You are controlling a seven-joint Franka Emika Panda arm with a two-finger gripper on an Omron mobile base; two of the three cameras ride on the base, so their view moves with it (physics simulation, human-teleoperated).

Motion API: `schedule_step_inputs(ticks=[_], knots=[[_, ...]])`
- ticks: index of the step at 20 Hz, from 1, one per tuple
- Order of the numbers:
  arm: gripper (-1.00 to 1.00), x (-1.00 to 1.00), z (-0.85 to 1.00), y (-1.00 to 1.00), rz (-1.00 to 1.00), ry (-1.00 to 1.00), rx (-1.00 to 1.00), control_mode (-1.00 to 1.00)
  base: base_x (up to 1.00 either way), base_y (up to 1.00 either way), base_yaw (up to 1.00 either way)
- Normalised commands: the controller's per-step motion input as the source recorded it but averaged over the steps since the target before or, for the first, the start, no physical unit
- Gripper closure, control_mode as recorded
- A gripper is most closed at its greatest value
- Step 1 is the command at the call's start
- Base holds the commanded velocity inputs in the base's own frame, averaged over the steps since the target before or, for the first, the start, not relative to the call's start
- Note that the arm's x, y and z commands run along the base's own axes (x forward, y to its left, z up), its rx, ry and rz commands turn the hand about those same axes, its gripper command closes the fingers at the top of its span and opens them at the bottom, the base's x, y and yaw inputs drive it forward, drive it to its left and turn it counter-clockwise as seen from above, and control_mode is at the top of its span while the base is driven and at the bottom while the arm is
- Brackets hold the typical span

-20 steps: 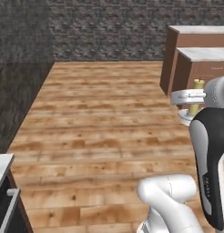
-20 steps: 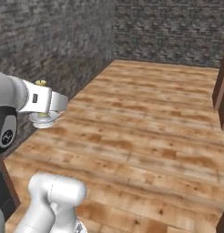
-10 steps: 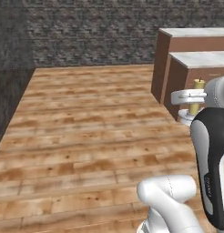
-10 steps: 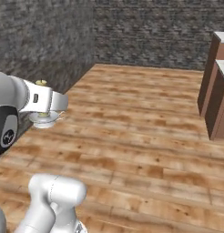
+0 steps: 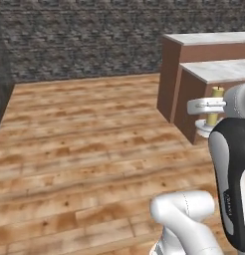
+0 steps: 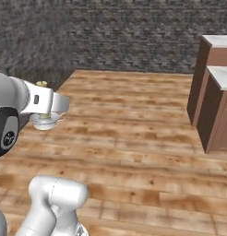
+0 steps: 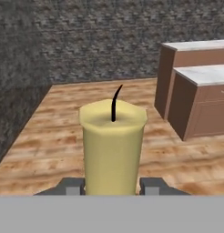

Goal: Get the candle and the liquor from the cabinet and move them to the dining counter.

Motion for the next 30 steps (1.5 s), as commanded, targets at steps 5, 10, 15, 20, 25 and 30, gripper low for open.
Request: schedule_step_inputs(ticks=[5, 10, 15, 20, 25, 30], knots=[[1.0, 0.0, 0.0, 0.0, 0.0, 0.0, 0.0, 1.0, 1.0, 0.47, -0.27], [1.0, 0.0, 0.0, 0.0, 0.0, 0.0, 0.0, 1.0, 1.0, 0.61, -0.28], [1.0, 0.0, 0.0, 0.0, 0.0, 0.0, 0.0, 1.0, 1.0, 0.82, -0.31], [1.0, 0.0, 0.0, 0.0, 0.0, 0.0, 0.0, 1.0, 1.0, 0.95, -0.31], [1.0, 0.0, 0.0, 0.0, 0.0, 0.0, 0.0, 1.0, 1.0, 1.0, -0.29], [1.0, 0.0, 0.0, 0.0, 0.0, 0.0, 0.0, 1.0, 1.0, 1.0, -0.28]])
